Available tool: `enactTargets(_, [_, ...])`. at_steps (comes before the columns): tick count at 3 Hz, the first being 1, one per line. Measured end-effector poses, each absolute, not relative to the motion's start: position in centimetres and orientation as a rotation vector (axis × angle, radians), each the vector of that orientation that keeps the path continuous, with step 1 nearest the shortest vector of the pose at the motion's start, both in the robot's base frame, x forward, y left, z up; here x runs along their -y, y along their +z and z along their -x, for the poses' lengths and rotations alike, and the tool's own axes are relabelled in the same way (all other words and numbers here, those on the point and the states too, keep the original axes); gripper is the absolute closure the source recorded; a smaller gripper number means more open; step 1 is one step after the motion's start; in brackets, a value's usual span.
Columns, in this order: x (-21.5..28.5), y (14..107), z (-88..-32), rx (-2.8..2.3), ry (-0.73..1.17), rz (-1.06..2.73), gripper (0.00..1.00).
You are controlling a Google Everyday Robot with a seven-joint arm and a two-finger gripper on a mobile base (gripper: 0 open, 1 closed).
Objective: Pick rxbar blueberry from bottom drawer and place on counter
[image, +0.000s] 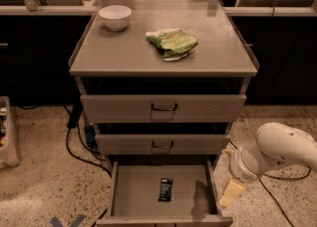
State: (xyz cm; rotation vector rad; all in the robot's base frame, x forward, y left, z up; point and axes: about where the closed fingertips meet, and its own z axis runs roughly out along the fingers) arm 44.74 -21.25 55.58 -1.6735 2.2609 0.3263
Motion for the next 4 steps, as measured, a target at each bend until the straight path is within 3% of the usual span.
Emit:
enactTargets(2, [20.7,52.8,-44.8,-2.248,0.383,1.674,0.0])
enactTargets(4, [17.9,43.4,-45.8,-2.249,0.474,1.739,0.0])
